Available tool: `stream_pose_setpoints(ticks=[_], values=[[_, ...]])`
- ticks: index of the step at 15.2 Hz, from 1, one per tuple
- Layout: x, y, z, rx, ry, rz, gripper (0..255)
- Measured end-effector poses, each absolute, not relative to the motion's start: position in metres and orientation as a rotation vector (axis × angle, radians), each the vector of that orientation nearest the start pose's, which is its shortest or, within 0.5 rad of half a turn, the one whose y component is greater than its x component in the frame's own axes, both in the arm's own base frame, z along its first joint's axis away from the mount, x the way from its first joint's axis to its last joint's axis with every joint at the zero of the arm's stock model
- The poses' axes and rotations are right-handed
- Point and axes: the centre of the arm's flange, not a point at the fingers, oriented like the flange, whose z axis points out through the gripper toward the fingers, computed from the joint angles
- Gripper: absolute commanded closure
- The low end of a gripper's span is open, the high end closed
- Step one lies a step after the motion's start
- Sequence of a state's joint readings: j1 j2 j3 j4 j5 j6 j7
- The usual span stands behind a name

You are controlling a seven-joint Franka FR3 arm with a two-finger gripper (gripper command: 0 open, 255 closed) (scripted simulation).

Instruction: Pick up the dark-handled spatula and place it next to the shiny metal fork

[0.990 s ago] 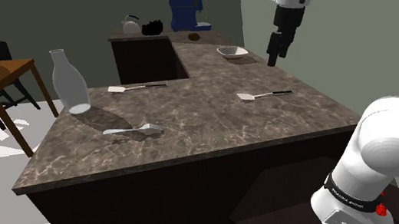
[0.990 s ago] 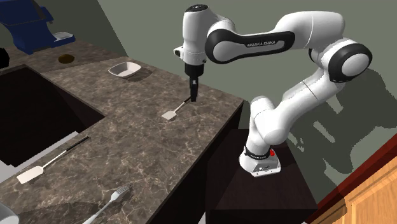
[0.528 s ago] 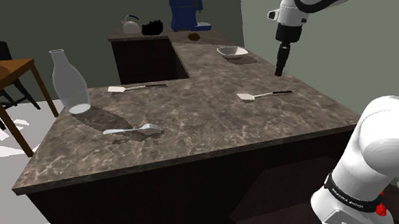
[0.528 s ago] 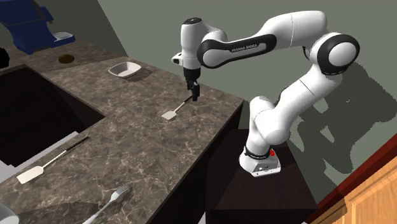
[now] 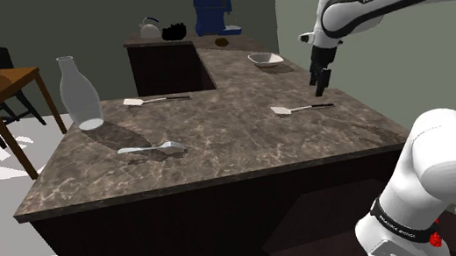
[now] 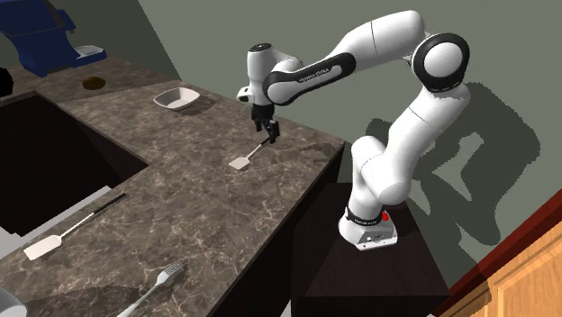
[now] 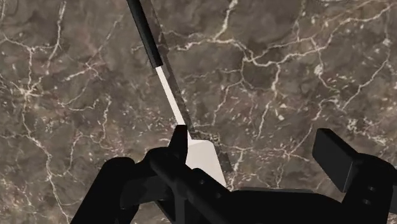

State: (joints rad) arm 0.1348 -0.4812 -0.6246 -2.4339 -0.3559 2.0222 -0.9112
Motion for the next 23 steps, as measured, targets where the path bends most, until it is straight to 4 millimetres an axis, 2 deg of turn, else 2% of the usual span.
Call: stream_pose_setpoints(ticks=[7,10,15,21,22,23], values=[[0.406,-0.281,0.385,-2.846,-1.393,0.085,0],[0.415,-0.286,0.368,-2.818,-1.452,0.093,0],[0.414,-0.289,0.343,-2.814,-1.461,0.093,0],[0.415,-0.289,0.339,-2.815,-1.461,0.093,0],[0.415,-0.289,0.339,-2.815,-1.461,0.093,255],[0.415,-0.289,0.339,-2.815,-1.461,0.093,255]])
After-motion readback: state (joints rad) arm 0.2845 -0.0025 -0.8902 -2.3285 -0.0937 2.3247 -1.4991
